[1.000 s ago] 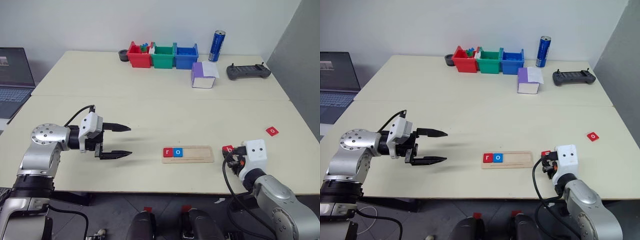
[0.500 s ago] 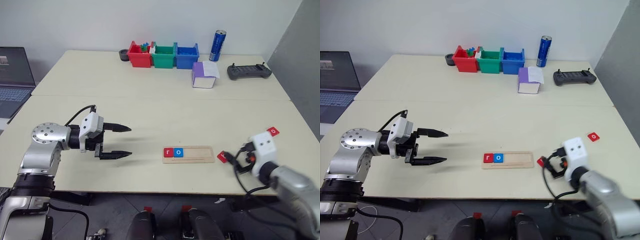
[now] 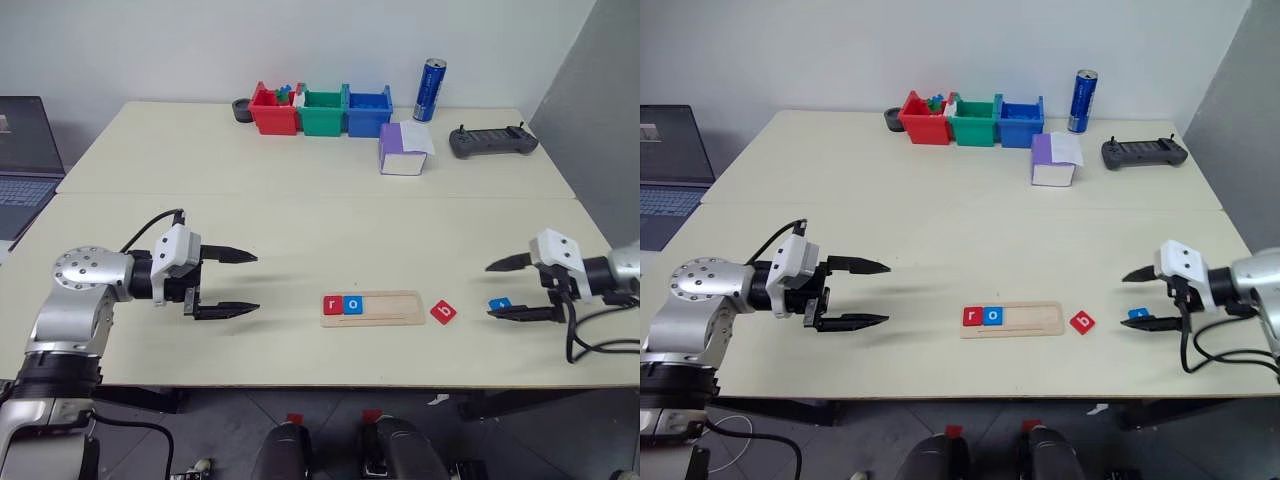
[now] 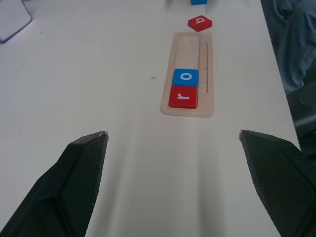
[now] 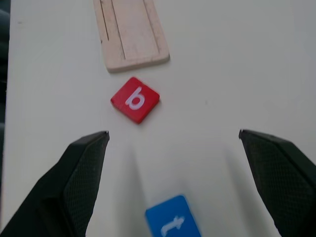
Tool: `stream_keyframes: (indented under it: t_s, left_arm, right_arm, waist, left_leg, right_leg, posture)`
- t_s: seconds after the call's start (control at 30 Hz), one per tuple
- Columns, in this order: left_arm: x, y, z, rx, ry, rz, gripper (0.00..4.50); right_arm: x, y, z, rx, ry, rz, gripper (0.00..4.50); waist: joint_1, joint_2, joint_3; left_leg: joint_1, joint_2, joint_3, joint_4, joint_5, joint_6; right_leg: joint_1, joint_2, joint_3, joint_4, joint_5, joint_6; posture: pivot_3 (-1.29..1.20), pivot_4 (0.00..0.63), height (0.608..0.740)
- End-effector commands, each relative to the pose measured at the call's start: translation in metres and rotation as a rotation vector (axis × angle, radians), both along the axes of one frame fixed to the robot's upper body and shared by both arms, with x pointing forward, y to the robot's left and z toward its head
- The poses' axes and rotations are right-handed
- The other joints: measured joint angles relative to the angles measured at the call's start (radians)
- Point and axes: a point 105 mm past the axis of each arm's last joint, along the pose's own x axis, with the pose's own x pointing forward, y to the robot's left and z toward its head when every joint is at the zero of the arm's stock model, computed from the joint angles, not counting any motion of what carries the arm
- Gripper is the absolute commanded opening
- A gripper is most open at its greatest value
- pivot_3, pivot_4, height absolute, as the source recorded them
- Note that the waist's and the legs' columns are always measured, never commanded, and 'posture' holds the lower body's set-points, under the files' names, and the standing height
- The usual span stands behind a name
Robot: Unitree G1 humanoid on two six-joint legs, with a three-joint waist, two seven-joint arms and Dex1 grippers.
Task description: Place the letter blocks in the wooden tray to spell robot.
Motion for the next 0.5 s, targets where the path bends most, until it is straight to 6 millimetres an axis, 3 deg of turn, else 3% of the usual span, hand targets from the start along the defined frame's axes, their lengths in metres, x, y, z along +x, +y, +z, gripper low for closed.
stream_keyframes:
  t_s: [0.03,0.5]
  left_arm:
    - [-0.006,0.006,0.014,0.003,-0.051,0.023,4.50]
    - [-0.018,0.015,0.018,0.034,-0.058,0.087,4.50]
  right_arm:
    - [-0.005,0.006,-0.008,-0.045,0.036,0.145,4.48]
    - [-0.009,0.033,-0.035,-0.077,0.110,0.337,4.48]
  waist:
    - [0.004,0.000,0.000]
    - [0.005,0.000,0.000]
  left_leg:
    - [0.000,0.000,0.001,0.000,0.001,-0.002]
    - [0.000,-0.001,0.002,0.001,0.001,-0.002]
  right_leg:
    - [0.000,0.000,0.000,0.000,0.000,0.000]
    - [0.000,-0.003,0.001,0.001,0.000,0.000]
  posture:
    - [0.00,0.150,0.740]
    - [0.00,0.150,0.740]
